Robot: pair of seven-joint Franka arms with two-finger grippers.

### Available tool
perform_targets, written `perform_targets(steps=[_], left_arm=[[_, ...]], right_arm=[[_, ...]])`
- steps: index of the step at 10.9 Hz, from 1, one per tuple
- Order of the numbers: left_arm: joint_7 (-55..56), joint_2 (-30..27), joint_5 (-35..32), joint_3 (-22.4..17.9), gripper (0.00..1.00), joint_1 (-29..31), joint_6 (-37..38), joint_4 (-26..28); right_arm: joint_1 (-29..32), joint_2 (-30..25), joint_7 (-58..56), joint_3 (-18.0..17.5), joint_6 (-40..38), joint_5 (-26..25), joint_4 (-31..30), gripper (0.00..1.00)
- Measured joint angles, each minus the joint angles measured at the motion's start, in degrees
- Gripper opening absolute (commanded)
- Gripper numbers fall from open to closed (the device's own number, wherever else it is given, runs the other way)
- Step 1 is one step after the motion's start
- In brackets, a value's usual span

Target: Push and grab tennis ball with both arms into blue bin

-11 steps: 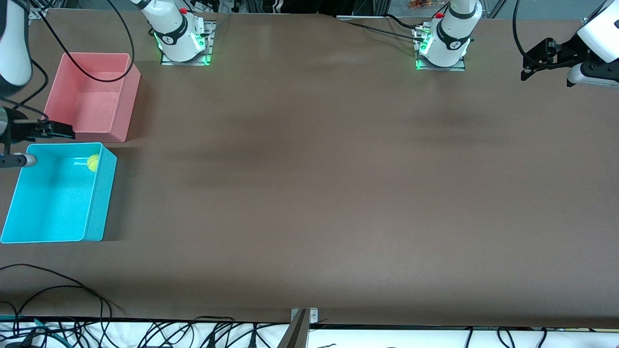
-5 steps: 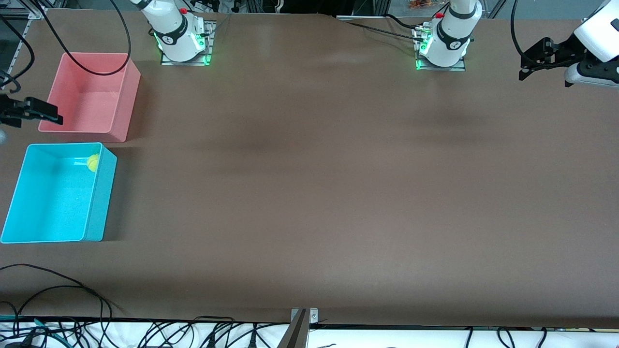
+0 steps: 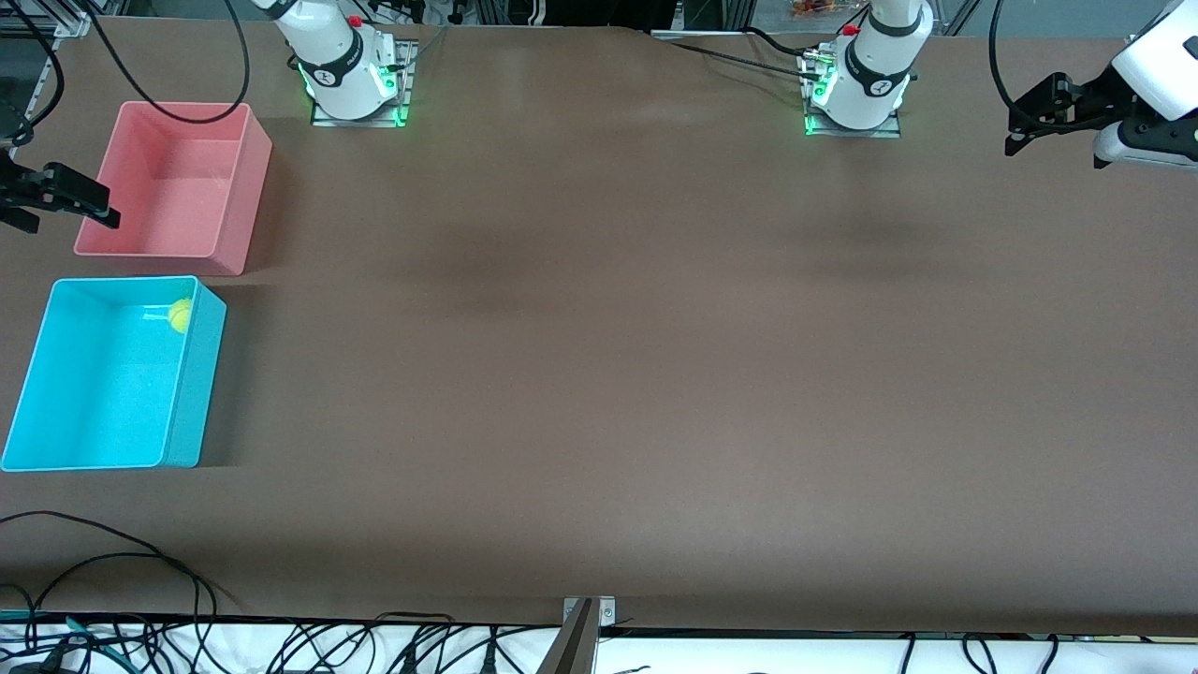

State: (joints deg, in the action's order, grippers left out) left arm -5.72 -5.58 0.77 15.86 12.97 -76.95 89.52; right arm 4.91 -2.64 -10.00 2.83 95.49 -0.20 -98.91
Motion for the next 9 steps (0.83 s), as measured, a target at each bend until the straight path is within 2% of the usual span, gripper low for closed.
perform_targets(steps=[1,3,4,7,9], left_arm=[[0.0,0.0,0.0,0.0,1.0,0.0,0.0,0.0],[0.0,0.0,0.0,-0.1,1.0,0.0,0.0,0.0],[0.0,0.0,0.0,-0.1,1.0,0.0,0.0,0.0],[0.0,0.0,0.0,-0.1,1.0,0.0,0.0,0.0],[0.0,0.0,0.0,-0.1,1.0,0.0,0.0,0.0]], right_arm=[[-0.2,-2.3,1.9,0.0,2.6,0.0,-3.5,1.0],[-1.4,-4.3,3.3,-0.1,4.1,0.1,-6.4,1.0],[-2.5,-4.2,3.4,0.5,4.3,0.1,-6.4,1.0],[-7.8,-2.5,3.3,5.3,3.0,0.1,-4.3,1.0],[-8.4,-1.2,3.1,5.6,1.8,0.1,-2.6,1.0]])
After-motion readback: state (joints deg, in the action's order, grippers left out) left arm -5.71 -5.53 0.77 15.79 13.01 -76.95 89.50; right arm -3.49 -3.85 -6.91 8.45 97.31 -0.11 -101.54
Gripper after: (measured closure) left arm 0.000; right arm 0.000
